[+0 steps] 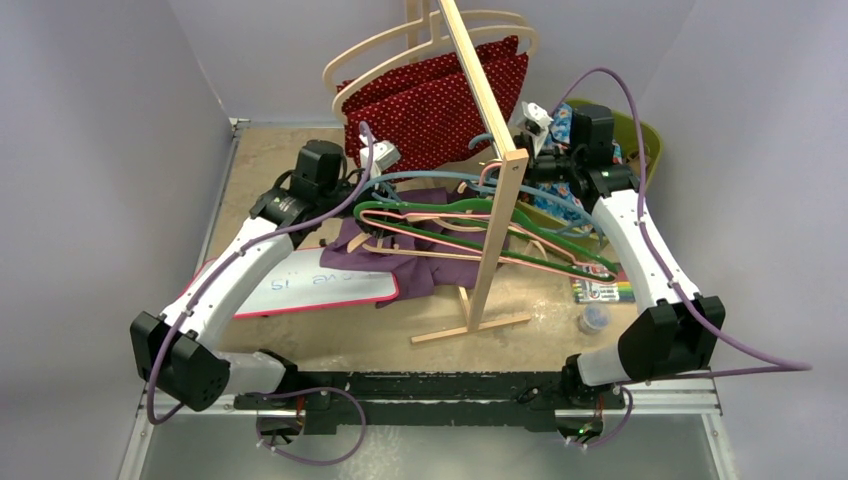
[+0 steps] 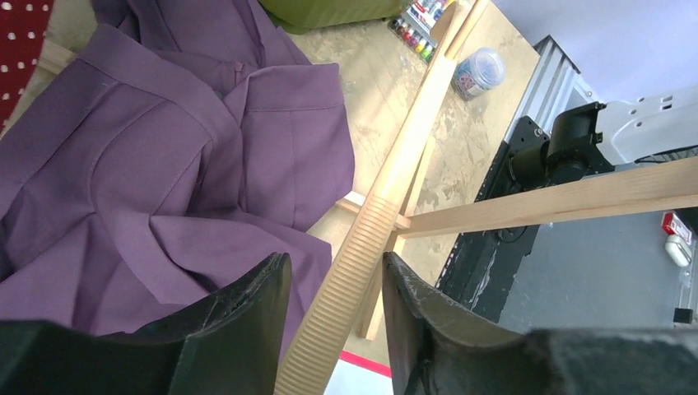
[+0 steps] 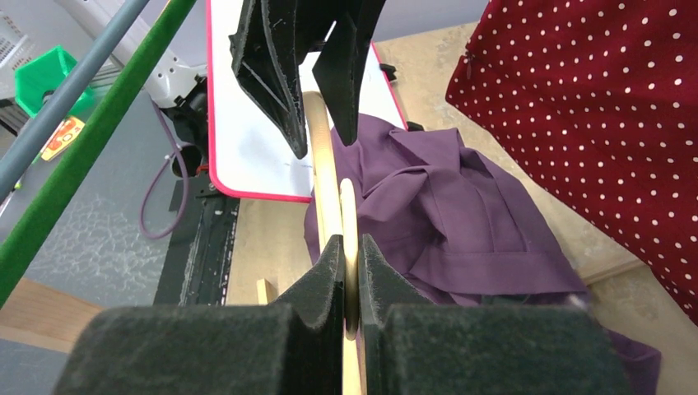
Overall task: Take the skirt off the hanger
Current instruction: Place the hanger at the clothesline.
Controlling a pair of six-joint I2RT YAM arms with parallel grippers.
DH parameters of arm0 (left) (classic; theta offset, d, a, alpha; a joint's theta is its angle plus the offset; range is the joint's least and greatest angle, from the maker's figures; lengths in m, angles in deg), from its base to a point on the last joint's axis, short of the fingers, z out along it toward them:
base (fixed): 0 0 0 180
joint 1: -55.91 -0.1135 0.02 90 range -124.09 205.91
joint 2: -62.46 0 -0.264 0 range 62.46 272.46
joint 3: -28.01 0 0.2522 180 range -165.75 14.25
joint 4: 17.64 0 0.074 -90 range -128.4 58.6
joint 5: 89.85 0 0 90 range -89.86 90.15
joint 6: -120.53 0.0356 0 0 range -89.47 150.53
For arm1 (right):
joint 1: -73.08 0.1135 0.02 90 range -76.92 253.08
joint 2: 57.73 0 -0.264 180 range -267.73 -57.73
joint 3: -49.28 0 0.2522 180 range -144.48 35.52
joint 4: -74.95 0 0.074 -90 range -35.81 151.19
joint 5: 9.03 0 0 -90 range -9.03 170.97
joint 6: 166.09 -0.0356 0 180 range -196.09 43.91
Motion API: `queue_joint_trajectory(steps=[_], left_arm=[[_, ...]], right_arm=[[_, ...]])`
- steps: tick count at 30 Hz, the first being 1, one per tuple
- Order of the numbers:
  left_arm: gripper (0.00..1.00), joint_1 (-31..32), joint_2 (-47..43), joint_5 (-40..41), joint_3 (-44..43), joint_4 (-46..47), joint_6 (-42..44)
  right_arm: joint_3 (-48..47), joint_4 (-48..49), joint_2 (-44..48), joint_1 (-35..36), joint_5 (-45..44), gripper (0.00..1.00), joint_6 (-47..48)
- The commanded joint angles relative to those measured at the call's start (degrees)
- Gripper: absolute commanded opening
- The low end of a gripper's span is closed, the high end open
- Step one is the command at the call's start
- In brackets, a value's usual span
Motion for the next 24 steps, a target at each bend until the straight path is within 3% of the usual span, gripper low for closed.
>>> queue_joint_trajectory(steps=[1,3,6,10,15,20,24], left_arm=[[0.42,0.32,-2.22,-0.82,0.2,3.08,-1.42],[0.35,0.33,-2.93,-0.51,0.49,3.25,-1.33],[0.0,0.33,-4.52,3.3,0.74,3.0,-2.1],[0.0,0.33,-8.84,6.63,2.61,4.42,-2.24],[0.0,0.34,-12.98,11.04,4.7,7.45,-3.64],[0.0,0.33,-13.53,13.37,5.45,7.95,-4.35],[0.0,0.24,-13.33,14.39,5.92,8.0,-3.92]], right_arm=[[-0.76,4.63,1.45,0.19,1.12,0.0,-2.07],[-0.68,4.98,1.46,0.19,0.93,0.0,-2.56],[-0.67,4.9,1.74,0.14,-1.0,0.0,-3.02],[1.52,10.44,3.82,0.17,-8.3,0.0,-8.1],[6.49,22.26,8.09,0.19,-23.69,0.4,-19.18],[6.78,19.6,11.02,-0.04,-41.53,0.75,-20.34],[7.71,16.55,13.5,-0.49,-54.1,0.94,-20.65]])
